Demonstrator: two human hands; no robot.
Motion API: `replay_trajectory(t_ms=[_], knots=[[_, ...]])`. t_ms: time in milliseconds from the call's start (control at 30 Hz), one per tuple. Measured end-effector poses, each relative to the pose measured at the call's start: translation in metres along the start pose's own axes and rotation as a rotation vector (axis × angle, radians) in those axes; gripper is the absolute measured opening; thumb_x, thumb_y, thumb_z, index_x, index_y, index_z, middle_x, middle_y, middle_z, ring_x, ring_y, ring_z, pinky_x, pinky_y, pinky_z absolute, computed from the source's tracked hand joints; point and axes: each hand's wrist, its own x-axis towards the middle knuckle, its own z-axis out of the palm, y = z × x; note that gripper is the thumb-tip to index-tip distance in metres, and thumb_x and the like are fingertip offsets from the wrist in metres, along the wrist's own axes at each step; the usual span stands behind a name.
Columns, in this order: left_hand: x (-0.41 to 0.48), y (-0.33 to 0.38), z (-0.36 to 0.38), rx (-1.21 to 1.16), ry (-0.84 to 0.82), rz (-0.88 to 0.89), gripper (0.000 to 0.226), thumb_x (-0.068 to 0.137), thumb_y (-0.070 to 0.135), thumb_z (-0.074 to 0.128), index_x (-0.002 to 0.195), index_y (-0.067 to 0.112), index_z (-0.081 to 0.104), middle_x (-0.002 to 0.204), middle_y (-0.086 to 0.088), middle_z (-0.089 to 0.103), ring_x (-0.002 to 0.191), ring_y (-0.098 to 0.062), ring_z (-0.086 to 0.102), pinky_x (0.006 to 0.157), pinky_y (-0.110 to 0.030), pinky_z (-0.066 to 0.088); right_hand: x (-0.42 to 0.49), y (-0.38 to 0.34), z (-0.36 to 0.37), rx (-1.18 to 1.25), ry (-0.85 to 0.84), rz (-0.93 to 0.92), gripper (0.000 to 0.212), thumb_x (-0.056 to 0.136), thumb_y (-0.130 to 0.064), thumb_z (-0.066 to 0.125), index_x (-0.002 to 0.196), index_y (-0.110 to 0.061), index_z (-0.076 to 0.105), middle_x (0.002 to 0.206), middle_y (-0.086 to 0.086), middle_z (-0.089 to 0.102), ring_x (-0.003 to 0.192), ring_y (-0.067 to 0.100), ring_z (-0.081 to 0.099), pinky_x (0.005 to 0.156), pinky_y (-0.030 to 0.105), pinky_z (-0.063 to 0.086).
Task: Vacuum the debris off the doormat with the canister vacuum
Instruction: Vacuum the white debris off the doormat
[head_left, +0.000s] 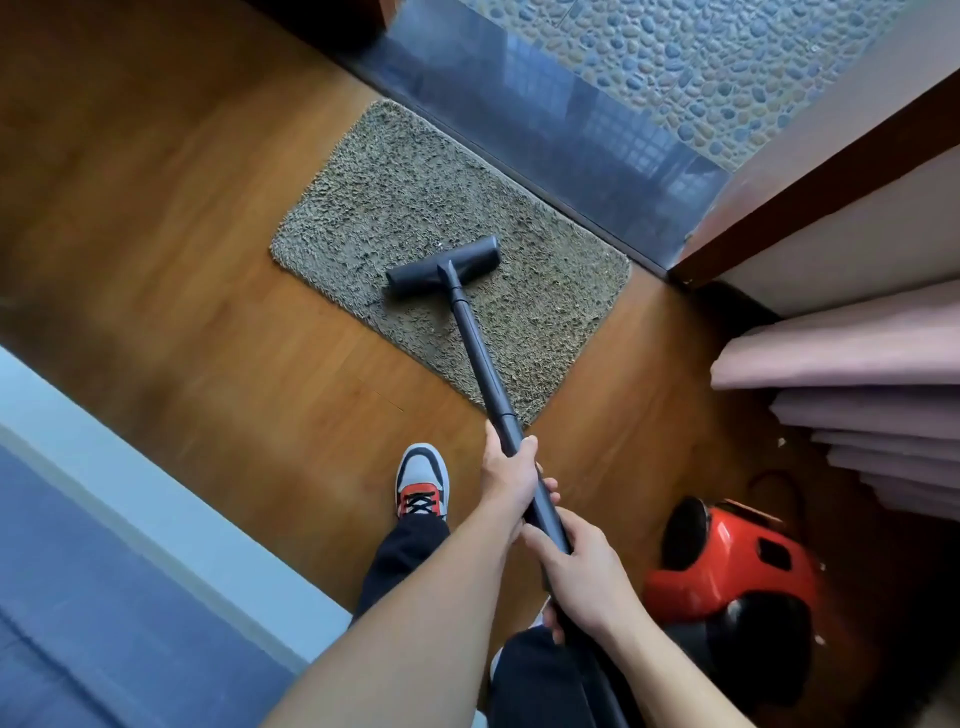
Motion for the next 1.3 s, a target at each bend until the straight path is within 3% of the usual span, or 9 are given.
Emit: replay_trajectory(t_ms=[100, 167, 400, 633, 767, 867, 1100, 1200, 1300], knots=[[0.018, 0.023, -0.006, 0.035, 0.012, 0.031, 0.063, 0.103, 0.02, 0.054, 0.157, 0.033, 0.025, 0.069, -0.008, 0.051, 0.04, -0.013, 0.054, 0.042, -0.025, 0.051, 0.015, -0.023, 0.008, -0.001, 0.027, -0.01, 0.024, 0.097, -0.03, 0.062, 0.12, -0.023, 0.058, 0.068, 0.005, 0.066, 0.041, 0.021, 0.063, 0.041, 0.03, 0.053], [0.03, 0.039, -0.011, 0.047, 0.018, 0.056, 0.063, 0.102, 0.019, 0.054, 0.157, 0.031, 0.026, 0.068, -0.008, 0.052, 0.039, -0.012, 0.054, 0.042, -0.025, 0.052, 0.025, -0.038, 0.014, 0.019, 0.044, -0.035, 0.014, 0.095, -0.029, 0.063, 0.109, -0.026, 0.061, 0.073, 0.009, 0.068, 0.043, 0.024, 0.065, 0.041, 0.035, 0.056], [0.061, 0.067, -0.025, 0.02, 0.008, 0.087, 0.071, 0.099, 0.011, 0.058, 0.158, 0.033, 0.026, 0.064, -0.005, 0.056, 0.045, -0.014, 0.055, 0.045, -0.026, 0.051, 0.047, -0.068, 0.029, 0.07, 0.095, -0.072, 0.007, 0.094, -0.028, 0.065, 0.094, -0.035, 0.061, 0.071, 0.006, 0.068, 0.047, 0.03, 0.069, 0.041, 0.032, 0.055], [0.04, 0.036, -0.024, 0.028, 0.024, 0.065, 0.076, 0.1, 0.01, 0.055, 0.16, 0.037, 0.018, 0.071, -0.008, 0.054, 0.046, -0.014, 0.054, 0.046, -0.027, 0.053, 0.033, -0.035, 0.029, 0.068, 0.053, -0.046, 0.004, 0.096, -0.031, 0.064, 0.1, -0.032, 0.062, 0.075, 0.008, 0.068, 0.045, 0.024, 0.067, 0.046, 0.04, 0.059], [0.015, -0.002, -0.015, 0.037, 0.013, 0.026, 0.076, 0.102, 0.013, 0.053, 0.16, 0.041, 0.013, 0.075, -0.009, 0.054, 0.05, -0.015, 0.056, 0.049, -0.028, 0.054, 0.011, 0.001, 0.018, 0.015, 0.044, -0.037, 0.022, 0.098, -0.033, 0.064, 0.12, -0.034, 0.06, 0.073, 0.007, 0.071, 0.047, 0.027, 0.069, 0.047, 0.038, 0.06], [-0.006, -0.036, -0.006, 0.067, 0.008, -0.001, 0.077, 0.102, 0.015, 0.053, 0.16, 0.042, 0.01, 0.076, -0.009, 0.055, 0.05, -0.014, 0.057, 0.049, -0.028, 0.055, -0.011, 0.032, 0.008, 0.018, 0.033, -0.006, 0.024, 0.099, -0.029, 0.063, 0.12, -0.038, 0.058, 0.065, 0.009, 0.071, 0.048, 0.034, 0.069, 0.045, 0.042, 0.059], [-0.049, -0.082, 0.015, 0.099, -0.03, -0.049, 0.076, 0.104, 0.02, 0.052, 0.159, 0.046, 0.007, 0.082, -0.009, 0.061, 0.049, -0.011, 0.06, 0.049, -0.027, 0.056, -0.047, 0.085, -0.011, -0.006, 0.057, 0.038, 0.029, 0.095, -0.033, 0.065, 0.124, -0.04, 0.061, 0.06, 0.005, 0.071, 0.043, 0.026, 0.068, 0.041, 0.027, 0.05], [-0.063, -0.093, 0.02, 0.057, -0.055, -0.084, 0.076, 0.104, 0.018, 0.051, 0.158, 0.048, 0.007, 0.081, -0.011, 0.058, 0.048, -0.015, 0.058, 0.047, -0.029, 0.056, -0.055, 0.103, -0.015, -0.069, 0.12, 0.05, 0.038, 0.088, -0.035, 0.073, 0.122, -0.051, 0.065, 0.067, -0.005, 0.074, 0.057, 0.009, 0.072, 0.057, 0.017, 0.052], [-0.07, -0.104, 0.023, 0.105, -0.066, -0.116, 0.079, 0.103, 0.021, 0.053, 0.159, 0.049, 0.004, 0.082, -0.012, 0.067, 0.056, -0.019, 0.063, 0.061, -0.04, 0.063, -0.061, 0.117, -0.017, -0.076, 0.131, 0.079, 0.045, 0.082, -0.037, 0.078, 0.124, -0.05, 0.068, 0.073, -0.018, 0.074, 0.072, -0.006, 0.069, 0.067, 0.009, 0.048]])
